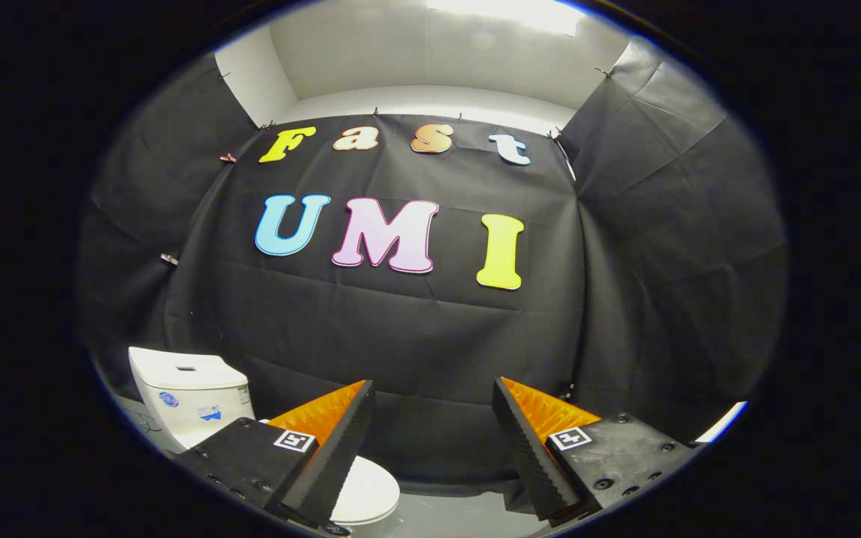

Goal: Open the toilet lid.

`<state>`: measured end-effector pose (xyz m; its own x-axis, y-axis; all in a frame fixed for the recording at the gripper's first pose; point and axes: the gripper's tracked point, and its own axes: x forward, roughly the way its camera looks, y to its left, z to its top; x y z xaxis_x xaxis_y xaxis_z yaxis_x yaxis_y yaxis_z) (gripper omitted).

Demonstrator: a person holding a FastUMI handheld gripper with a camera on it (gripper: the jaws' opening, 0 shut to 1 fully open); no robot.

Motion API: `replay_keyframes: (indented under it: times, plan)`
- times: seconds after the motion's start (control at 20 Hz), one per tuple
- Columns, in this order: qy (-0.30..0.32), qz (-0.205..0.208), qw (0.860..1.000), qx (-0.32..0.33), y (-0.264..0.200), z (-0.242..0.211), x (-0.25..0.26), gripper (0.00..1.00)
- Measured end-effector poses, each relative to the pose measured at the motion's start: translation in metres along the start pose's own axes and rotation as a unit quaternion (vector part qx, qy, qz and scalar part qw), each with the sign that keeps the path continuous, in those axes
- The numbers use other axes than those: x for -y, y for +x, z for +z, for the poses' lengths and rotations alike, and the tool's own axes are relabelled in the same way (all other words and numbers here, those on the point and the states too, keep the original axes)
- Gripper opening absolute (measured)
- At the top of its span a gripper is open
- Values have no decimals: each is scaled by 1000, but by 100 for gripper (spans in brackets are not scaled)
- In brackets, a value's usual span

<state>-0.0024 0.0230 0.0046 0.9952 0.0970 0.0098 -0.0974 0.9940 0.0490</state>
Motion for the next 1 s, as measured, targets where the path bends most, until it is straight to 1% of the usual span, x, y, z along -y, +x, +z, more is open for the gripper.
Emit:
replay_keyframes:
  times: [0.05,0.1,0.2,0.3,0.4,0.45,0.5,0.55,0.65,0.7,0.75,0.85,0.9,0.95,1.0]
  plan:
    - [6,11,1000,-3,1,-2,-5,97]
    - [28,26,999,-9,1,-5,-14,97]
    - [89,68,992,-54,1,-25,-40,97]
    - [112,85,984,-106,4,-52,-52,98]
    - [149,111,970,-159,3,-78,-66,98]
    - [175,133,958,-185,-1,-89,-75,98]
    - [206,158,942,-212,-5,-101,-85,98]
    - [224,179,923,-255,-10,-123,-95,98]
    - [255,203,887,-328,-24,-162,-97,99]
    - [272,206,868,-362,-30,-184,-97,98]
    - [291,204,847,-395,-40,-204,-98,98]
    - [336,191,797,-465,-59,-241,-101,98]
    - [366,177,767,-497,-68,-258,-103,99]
    - [394,154,742,-520,-74,-275,-106,99]
    - [417,131,722,-536,-83,-290,-107,99]
